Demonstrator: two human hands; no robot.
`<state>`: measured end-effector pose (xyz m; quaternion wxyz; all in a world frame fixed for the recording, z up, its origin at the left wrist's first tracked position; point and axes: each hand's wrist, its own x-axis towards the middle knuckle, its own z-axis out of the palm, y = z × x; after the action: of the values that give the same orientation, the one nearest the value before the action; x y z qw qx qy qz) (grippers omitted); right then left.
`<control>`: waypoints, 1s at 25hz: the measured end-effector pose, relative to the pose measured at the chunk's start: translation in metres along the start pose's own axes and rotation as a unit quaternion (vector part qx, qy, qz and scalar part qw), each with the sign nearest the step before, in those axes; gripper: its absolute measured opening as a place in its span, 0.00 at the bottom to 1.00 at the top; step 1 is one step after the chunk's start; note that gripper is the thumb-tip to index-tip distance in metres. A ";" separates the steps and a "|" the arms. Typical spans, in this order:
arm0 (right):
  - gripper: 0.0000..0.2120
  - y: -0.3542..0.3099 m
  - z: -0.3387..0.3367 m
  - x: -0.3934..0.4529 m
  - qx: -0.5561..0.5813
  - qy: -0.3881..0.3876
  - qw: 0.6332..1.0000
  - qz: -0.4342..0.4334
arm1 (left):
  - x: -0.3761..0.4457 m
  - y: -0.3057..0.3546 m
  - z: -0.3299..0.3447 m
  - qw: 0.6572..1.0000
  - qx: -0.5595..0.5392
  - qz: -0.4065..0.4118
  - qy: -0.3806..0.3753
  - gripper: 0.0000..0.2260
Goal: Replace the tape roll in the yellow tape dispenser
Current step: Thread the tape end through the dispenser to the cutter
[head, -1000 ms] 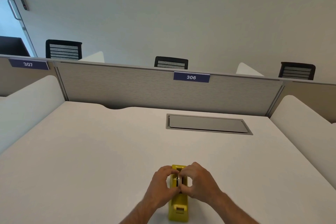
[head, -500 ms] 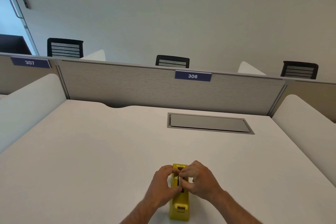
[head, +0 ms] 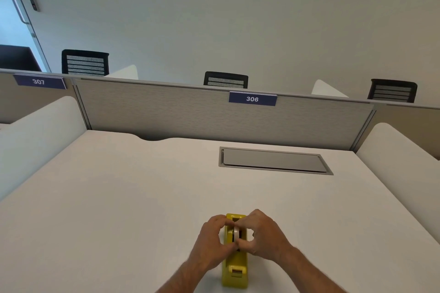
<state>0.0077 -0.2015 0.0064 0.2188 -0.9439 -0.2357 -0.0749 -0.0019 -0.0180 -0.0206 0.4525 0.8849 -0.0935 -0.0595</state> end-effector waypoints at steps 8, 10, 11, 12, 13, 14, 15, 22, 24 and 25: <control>0.12 -0.001 -0.001 0.002 0.000 0.005 1.000 -0.014 | 0.000 0.000 0.002 1.000 0.011 -0.002 0.000 0.20; 0.14 0.000 -0.001 0.001 -0.014 -0.005 1.000 -0.028 | 0.000 0.001 0.003 1.000 0.014 -0.006 0.003 0.21; 0.15 0.000 -0.001 0.000 -0.019 -0.009 0.999 -0.032 | 0.000 0.001 0.003 1.000 0.015 -0.009 0.004 0.21; 0.14 -0.001 -0.001 -0.001 -0.020 -0.011 0.999 -0.031 | 0.000 0.001 0.003 1.000 0.014 -0.009 0.004 0.21; 0.13 -0.001 -0.001 -0.002 -0.016 -0.009 0.999 -0.028 | 0.000 0.001 0.003 1.000 0.011 -0.008 0.003 0.21; 0.12 0.000 -0.001 -0.001 -0.009 -0.005 1.000 -0.022 | 0.000 0.001 0.002 1.000 0.008 -0.007 0.002 0.22; 0.12 0.000 -0.001 -0.001 -0.003 -0.002 1.000 -0.016 | 0.000 0.001 0.001 1.000 0.008 -0.005 0.001 0.22; 0.12 0.002 -0.002 -0.001 0.010 0.006 1.000 -0.010 | 0.000 0.002 0.001 1.000 0.013 -0.006 0.003 0.20; 0.13 0.002 -0.002 0.000 0.002 0.006 1.000 -0.016 | 0.001 0.002 0.001 1.000 0.014 -0.007 0.001 0.19; 0.14 0.001 -0.002 0.000 -0.003 0.000 1.000 -0.018 | 0.001 0.002 0.001 1.000 0.015 -0.009 -0.001 0.19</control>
<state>0.0082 -0.2034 0.0083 0.2147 -0.9402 -0.2522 -0.0799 -0.0013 -0.0208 -0.0196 0.4388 0.8921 -0.0873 -0.0630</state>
